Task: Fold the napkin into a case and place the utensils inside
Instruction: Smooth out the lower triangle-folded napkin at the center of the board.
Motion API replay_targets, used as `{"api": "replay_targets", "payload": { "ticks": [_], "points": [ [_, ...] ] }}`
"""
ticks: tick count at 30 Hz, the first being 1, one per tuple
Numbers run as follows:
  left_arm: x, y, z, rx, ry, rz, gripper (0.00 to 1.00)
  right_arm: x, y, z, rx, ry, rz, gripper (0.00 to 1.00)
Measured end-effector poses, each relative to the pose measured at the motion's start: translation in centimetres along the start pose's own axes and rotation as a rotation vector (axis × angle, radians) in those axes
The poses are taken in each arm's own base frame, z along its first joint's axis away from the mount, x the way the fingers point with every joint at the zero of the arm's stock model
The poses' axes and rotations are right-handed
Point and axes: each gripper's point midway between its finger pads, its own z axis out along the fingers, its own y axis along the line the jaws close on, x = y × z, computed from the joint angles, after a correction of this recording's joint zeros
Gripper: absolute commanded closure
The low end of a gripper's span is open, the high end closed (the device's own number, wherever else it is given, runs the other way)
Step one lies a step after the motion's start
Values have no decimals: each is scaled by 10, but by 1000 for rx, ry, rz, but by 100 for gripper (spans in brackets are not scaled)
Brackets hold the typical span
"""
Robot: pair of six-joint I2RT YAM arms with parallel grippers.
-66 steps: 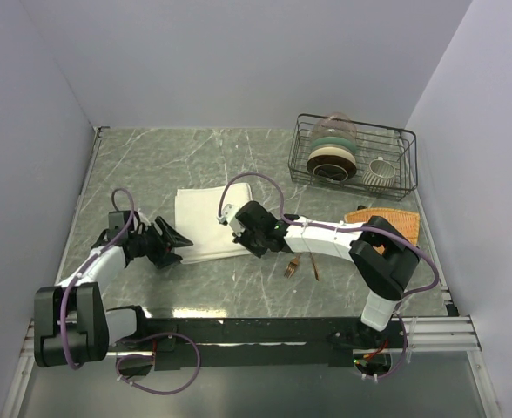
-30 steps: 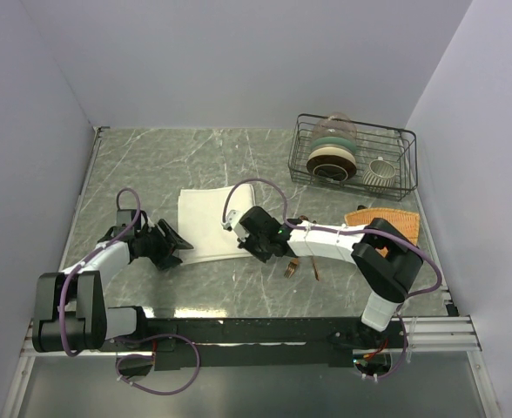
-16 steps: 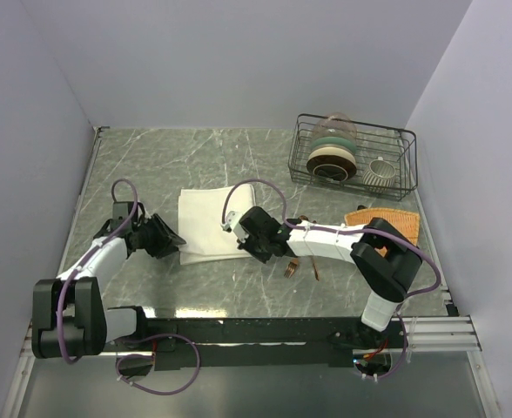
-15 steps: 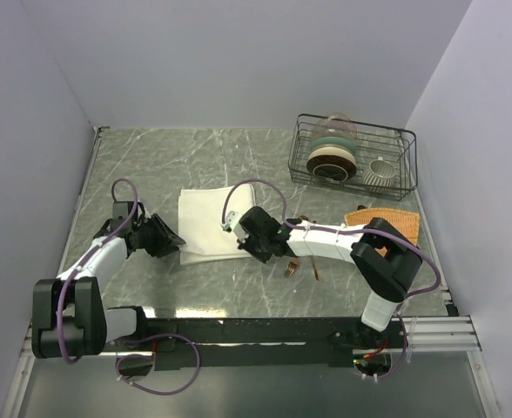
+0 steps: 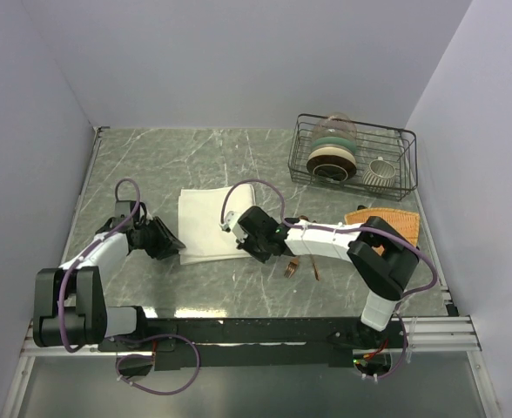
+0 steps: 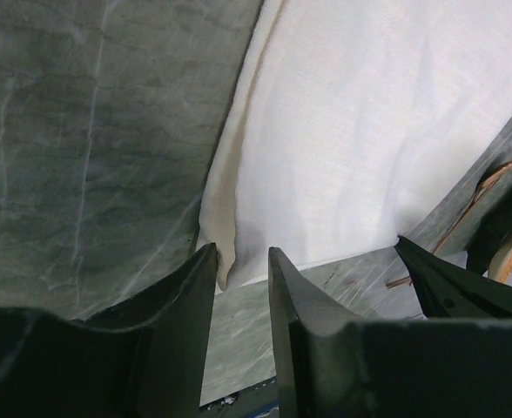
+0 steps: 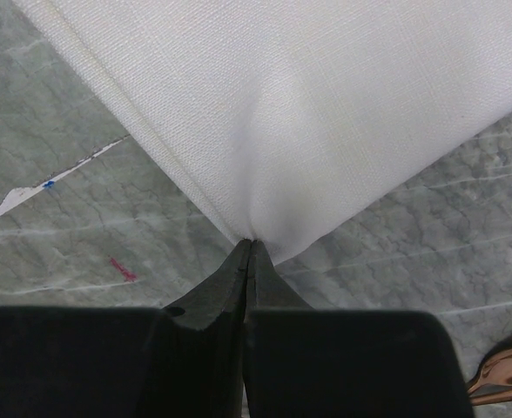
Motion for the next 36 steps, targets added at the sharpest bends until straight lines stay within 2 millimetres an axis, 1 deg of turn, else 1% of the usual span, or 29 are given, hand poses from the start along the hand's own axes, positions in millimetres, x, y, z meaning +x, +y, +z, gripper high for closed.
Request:
{"api": "replay_targets", "payload": {
  "ticks": [2, 3, 5, 6, 9, 12, 18, 21, 29, 31, 35, 36],
  "points": [
    [1, 1, 2, -6, 7, -2, 72, 0, 0, 0, 0, 3, 0, 100],
    [2, 2, 2, -9, 11, -3, 80, 0, 0, 0, -1, 4, 0, 100],
    [2, 3, 3, -13, 16, -4, 90, 0, 0, 1, -1, 6, 0, 100],
    [3, 3, 3, -13, 18, -5, 99, 0, 0, 1, -1, 8, 0, 100],
    [4, 1, 2, -9, 26, 3, 99, -1, 0, 2, -2, 10, 0, 100],
    [3, -7, -3, 12, 31, 24, 99, -1, 0, 2, -2, 16, 0, 100],
    [-4, -31, -23, 66, 16, 79, 99, -2, -1, 4, -2, 35, 2, 100],
    [-3, -35, -30, 72, 22, 99, 99, -4, -2, 4, 2, 40, 3, 100],
    [16, -21, -34, 23, 97, 101, 99, -3, -3, 5, 6, 41, 4, 100],
    [17, -18, -31, 10, 106, 99, 99, -3, -2, 5, 6, 42, 6, 100],
    [20, -3, -20, -42, 133, 76, 99, -3, -2, 5, 6, 42, 6, 100],
    [21, 1, -17, -57, 139, 71, 97, -3, -2, 5, 6, 42, 6, 100]
  ]
}}
